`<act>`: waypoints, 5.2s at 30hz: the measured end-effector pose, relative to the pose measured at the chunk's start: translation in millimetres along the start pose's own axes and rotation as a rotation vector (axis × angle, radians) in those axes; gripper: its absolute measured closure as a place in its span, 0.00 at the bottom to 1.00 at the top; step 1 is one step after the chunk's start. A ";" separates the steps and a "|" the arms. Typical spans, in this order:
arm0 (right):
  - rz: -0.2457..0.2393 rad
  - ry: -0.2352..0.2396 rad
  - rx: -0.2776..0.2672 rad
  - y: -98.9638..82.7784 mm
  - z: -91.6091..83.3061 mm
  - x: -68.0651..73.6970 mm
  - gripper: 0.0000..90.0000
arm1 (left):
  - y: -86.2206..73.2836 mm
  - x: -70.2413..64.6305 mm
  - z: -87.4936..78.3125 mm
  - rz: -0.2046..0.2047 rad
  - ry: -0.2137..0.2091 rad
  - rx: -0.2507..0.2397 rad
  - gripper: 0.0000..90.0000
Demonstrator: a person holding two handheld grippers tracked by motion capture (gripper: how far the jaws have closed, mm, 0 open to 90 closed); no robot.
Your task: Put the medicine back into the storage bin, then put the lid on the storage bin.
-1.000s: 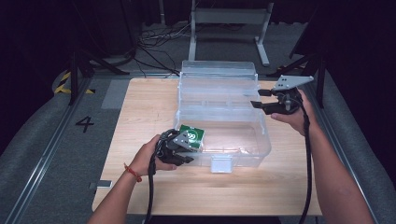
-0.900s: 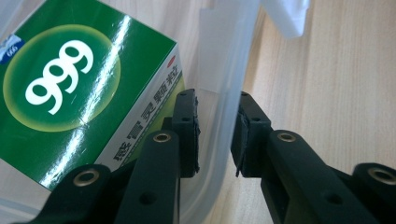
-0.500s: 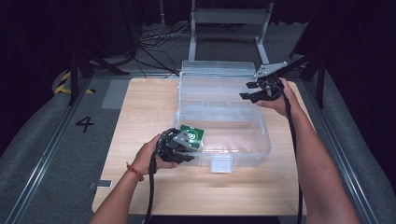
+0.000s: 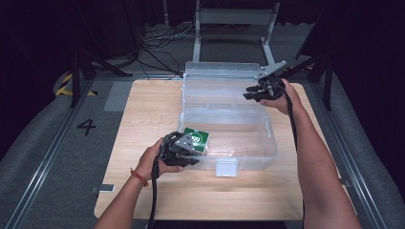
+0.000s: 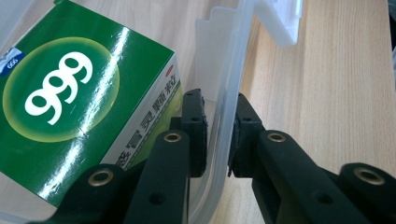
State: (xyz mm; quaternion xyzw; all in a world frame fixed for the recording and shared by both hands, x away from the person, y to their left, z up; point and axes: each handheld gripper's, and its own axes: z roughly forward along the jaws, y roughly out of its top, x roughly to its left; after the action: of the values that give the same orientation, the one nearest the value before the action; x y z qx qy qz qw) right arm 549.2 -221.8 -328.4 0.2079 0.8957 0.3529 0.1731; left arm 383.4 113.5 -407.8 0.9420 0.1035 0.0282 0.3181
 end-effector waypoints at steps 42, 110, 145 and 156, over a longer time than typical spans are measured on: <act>-0.201 0.128 0.103 19.7 -17.1 12.5 0.99 | -2.8 -7.1 -0.8 -0.044 0.016 -0.029 0.86; -0.294 0.140 0.018 11.2 -71.8 83.8 1.00 | 2.1 -12.4 1.5 -0.054 0.047 -0.001 0.83; -0.322 0.125 0.006 -3.2 -81.0 110.1 1.00 | 0.2 -15.6 2.0 -0.040 0.069 -0.028 0.82; -0.306 0.152 -0.029 -13.5 -82.6 114.3 1.00 | -0.8 -17.2 2.4 -0.023 0.086 -0.039 0.81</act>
State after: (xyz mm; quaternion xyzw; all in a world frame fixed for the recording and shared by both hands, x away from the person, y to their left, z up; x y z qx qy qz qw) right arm 410.5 -220.5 -299.5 0.0393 0.9223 0.3499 0.1595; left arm 366.7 109.0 -410.1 0.9323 0.1272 0.0668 0.3319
